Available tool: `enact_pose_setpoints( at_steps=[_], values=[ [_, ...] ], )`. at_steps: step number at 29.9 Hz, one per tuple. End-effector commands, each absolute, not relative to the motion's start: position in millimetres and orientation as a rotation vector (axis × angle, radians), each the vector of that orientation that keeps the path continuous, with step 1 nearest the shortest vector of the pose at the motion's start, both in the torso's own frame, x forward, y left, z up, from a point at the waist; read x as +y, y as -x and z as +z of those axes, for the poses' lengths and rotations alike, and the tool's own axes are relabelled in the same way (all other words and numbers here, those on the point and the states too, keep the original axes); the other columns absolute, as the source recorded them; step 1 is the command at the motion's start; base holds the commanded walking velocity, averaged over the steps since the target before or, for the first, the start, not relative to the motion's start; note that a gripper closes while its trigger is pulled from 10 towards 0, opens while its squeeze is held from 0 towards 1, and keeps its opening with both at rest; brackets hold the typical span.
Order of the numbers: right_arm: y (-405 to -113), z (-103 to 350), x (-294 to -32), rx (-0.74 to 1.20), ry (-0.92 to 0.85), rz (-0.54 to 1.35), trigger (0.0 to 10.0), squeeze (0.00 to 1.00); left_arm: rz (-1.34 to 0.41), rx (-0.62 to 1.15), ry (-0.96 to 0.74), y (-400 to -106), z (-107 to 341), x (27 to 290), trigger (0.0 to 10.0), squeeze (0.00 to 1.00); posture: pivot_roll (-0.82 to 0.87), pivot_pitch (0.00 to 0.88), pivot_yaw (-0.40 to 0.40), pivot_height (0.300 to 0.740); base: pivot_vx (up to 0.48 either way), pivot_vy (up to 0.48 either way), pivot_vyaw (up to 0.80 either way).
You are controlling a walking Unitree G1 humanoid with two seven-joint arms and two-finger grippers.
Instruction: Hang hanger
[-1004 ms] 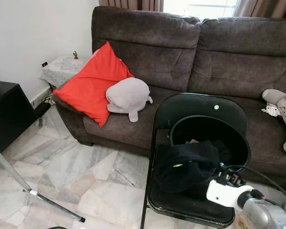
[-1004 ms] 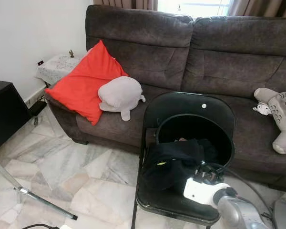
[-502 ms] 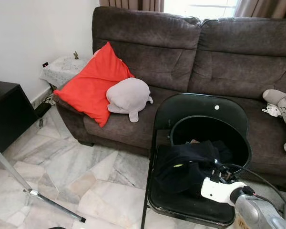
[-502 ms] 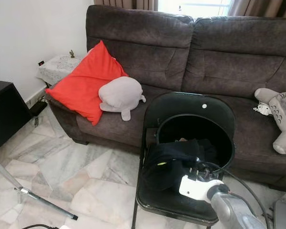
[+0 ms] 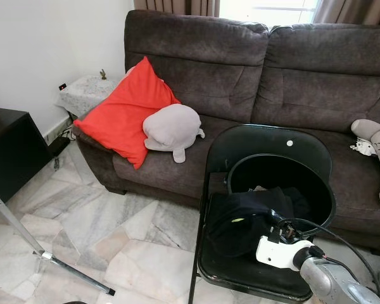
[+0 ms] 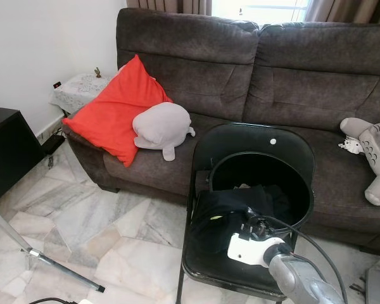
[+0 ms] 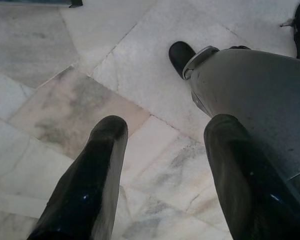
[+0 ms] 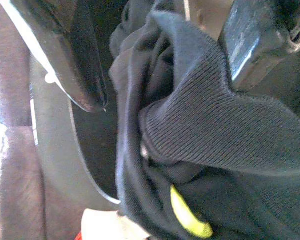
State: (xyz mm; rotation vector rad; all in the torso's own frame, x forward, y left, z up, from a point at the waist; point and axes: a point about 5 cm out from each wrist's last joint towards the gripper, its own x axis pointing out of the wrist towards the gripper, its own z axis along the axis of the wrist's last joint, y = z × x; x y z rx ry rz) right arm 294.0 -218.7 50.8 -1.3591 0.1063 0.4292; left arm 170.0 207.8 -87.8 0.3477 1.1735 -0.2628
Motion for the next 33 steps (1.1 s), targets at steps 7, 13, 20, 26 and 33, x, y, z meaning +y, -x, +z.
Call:
enact_pose_setpoints(
  at_steps=[7, 13, 20, 26, 33],
  values=[
    [-304.8, 67.3, -212.4, -0.030, 1.359, 0.359, 10.0, 0.00, -0.265, 1.186, -0.371, -167.6, -87.9, 213.1, 10.0, 0.00, -0.05, 0.030, 0.063, 0.740, 0.000, 0.000, 0.00],
    [-304.9, 69.0, -210.5, -0.059, 1.338, 0.336, 10.0, 0.00, -0.266, 1.184, -0.371, -168.2, -87.7, 212.9, 10.0, 0.00, -0.05, 0.031, 0.062, 0.740, 0.000, 0.000, 0.00],
    [-300.7, 56.6, -208.7, 0.010, 1.289, 0.377, 0.0, 0.00, -0.267, 1.184, -0.371, -168.3, -87.6, 212.9, 10.0, 0.00, -0.04, 0.032, 0.063, 0.740, 0.000, 0.000, 0.00],
    [-301.9, 52.8, -209.1, 0.039, 1.270, 0.382, 0.0, 0.00, -0.268, 1.184, -0.373, -168.4, -87.6, 212.9, 10.0, 0.00, -0.04, 0.032, 0.063, 0.740, 0.000, 0.000, 0.00],
    [-306.1, 55.1, -206.9, 0.032, 1.257, 0.379, 0.0, 0.00, -0.270, 1.184, -0.375, -168.0, -87.7, 213.2, 10.0, 0.00, -0.04, 0.034, 0.064, 0.740, 0.000, 0.000, 0.00]
  ],
)
